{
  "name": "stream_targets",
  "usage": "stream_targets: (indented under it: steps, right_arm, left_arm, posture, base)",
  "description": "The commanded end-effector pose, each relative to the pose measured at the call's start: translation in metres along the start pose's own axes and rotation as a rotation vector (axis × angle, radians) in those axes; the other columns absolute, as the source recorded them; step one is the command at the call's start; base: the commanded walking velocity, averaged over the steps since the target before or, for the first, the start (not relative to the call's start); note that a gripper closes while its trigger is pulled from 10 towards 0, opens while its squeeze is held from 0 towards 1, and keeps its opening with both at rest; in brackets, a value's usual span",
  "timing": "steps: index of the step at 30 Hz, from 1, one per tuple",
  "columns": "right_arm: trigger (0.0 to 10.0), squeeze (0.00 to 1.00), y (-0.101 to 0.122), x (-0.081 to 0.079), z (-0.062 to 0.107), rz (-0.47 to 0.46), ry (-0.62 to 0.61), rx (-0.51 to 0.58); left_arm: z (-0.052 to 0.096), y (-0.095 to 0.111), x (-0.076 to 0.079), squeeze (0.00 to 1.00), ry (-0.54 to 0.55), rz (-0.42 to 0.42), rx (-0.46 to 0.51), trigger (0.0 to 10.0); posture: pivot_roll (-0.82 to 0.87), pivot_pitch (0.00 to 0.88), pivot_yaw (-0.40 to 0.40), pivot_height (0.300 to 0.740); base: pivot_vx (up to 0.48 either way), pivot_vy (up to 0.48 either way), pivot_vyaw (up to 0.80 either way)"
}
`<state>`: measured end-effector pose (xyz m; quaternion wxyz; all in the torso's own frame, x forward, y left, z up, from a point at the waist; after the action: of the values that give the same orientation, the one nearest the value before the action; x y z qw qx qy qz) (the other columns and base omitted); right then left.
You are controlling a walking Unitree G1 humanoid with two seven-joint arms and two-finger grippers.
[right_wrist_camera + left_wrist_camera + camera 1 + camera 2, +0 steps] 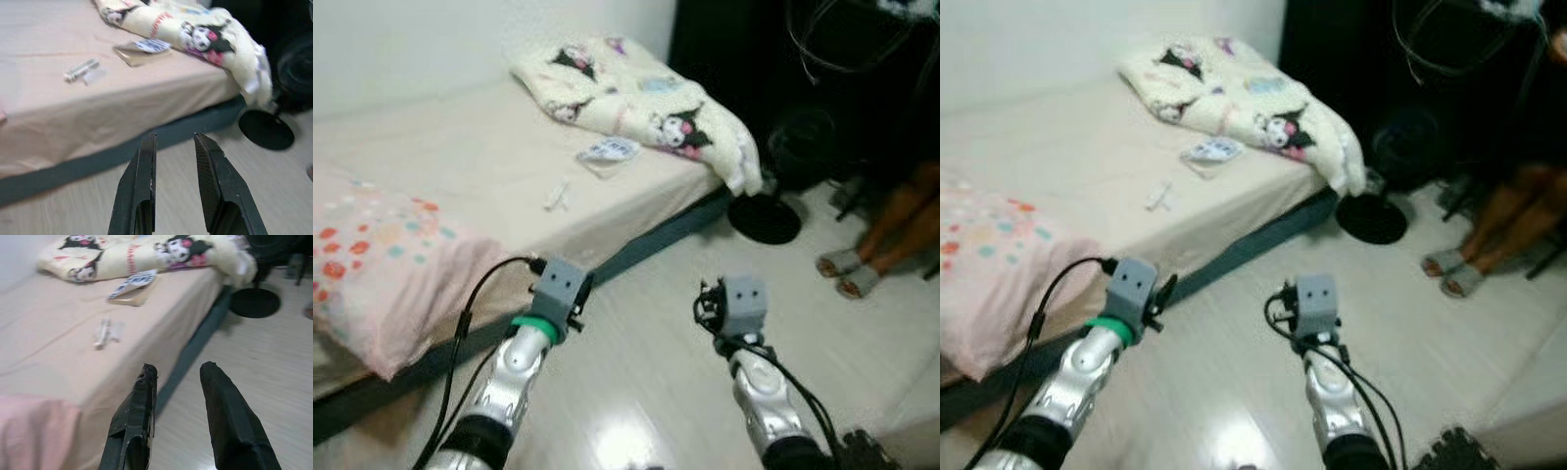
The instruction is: Clean up the room
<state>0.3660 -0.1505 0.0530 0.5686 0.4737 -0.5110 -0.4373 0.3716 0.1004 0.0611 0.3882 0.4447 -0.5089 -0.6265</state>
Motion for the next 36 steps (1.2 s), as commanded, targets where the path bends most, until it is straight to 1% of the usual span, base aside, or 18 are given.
stream_targets:
  steps: [1, 31, 36]
  right_arm:
    - [10.0, 0.00, -0.0079, -0.0035, 0.0039, -0.013, 0.000, -0.025]
    - [10.0, 0.00, -0.0075, 0.0006, 0.0023, -0.002, -0.016, -0.029]
    - [10.0, 0.00, -0.0095, 0.0008, 0.0029, 0.004, -0.022, -0.037]
  left_arm:
    - [0.0035, -0.0070, -0.0005, 0.00, 0.000, -0.003, -0.021, 10.0]
    - [0.0016, -0.0052, 0.0040, 0.00, -0.013, 0.005, -0.017, 10.0]
    - [0.0018, -0.0070, 0.0063, 0.00, -0.026, 0.027, -0.028, 10.0]
  posture:
    - [-0.03, 0.019, 0.042, 0.740]
    - [-0.03, 0.017, 0.043, 0.740]
    - [-0.03, 0.017, 0.044, 0.740]
  base:
    - [0.480, 0.000, 0.00]
    - [0.476, 0.000, 0.00]
    - [0.000, 0.000, 0.00]
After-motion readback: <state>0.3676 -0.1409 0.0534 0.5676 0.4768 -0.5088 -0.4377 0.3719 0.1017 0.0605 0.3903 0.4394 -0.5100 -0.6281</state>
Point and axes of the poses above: a point about 5 cm out from each wrist's last joint towards the gripper, its own z axis pointing back from the gripper into the wrist, its own y axis along the axis of the wrist's last joint, x = y × z, the point moved 6 cm from there along -z, pointing out of the wrist towards the gripper, and after that the axes turned 4 degrees about z, right-handed, at the moved point
